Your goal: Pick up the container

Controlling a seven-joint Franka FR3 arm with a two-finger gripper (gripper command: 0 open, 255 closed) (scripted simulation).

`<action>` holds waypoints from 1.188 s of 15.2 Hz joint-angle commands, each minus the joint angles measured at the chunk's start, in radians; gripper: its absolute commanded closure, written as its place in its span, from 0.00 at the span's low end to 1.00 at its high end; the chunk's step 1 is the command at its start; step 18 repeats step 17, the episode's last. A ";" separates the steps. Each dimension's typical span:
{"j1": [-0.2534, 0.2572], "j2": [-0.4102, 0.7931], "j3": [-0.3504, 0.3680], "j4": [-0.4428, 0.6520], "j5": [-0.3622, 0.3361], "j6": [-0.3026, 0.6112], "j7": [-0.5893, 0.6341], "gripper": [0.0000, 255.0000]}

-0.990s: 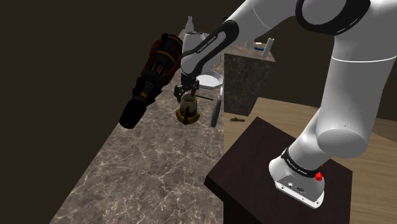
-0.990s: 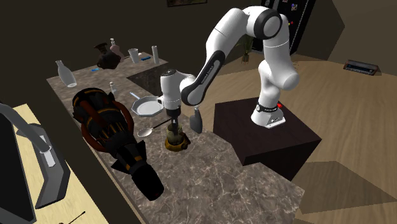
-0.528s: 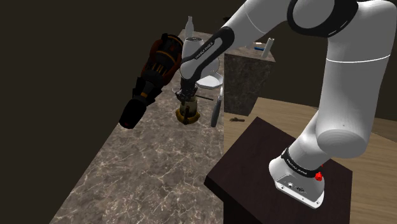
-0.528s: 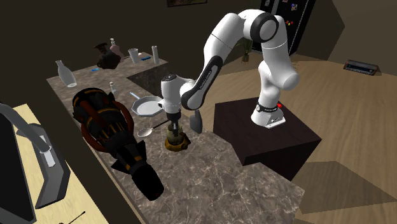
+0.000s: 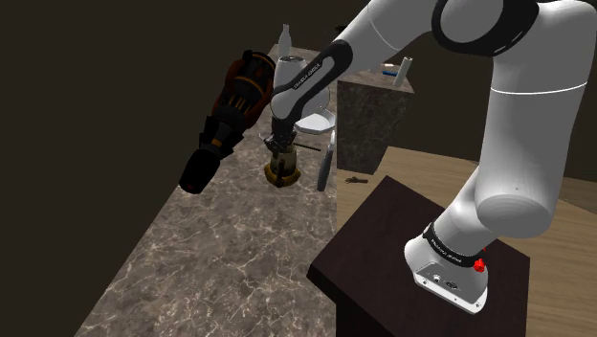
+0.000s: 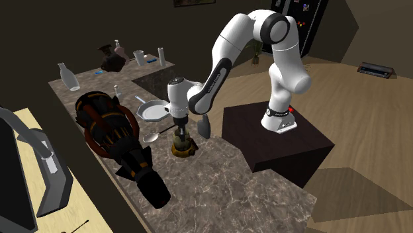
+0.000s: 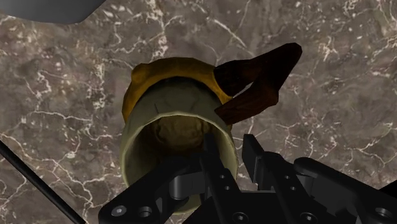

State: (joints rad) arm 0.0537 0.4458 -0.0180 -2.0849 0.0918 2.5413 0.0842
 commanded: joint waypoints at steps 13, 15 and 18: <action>0.005 -0.132 -0.008 0.008 -0.015 -0.141 0.015 1.00; 0.005 -0.150 -0.009 0.013 -0.017 -0.164 0.017 1.00; 0.005 -0.151 -0.009 0.013 -0.017 -0.165 0.017 1.00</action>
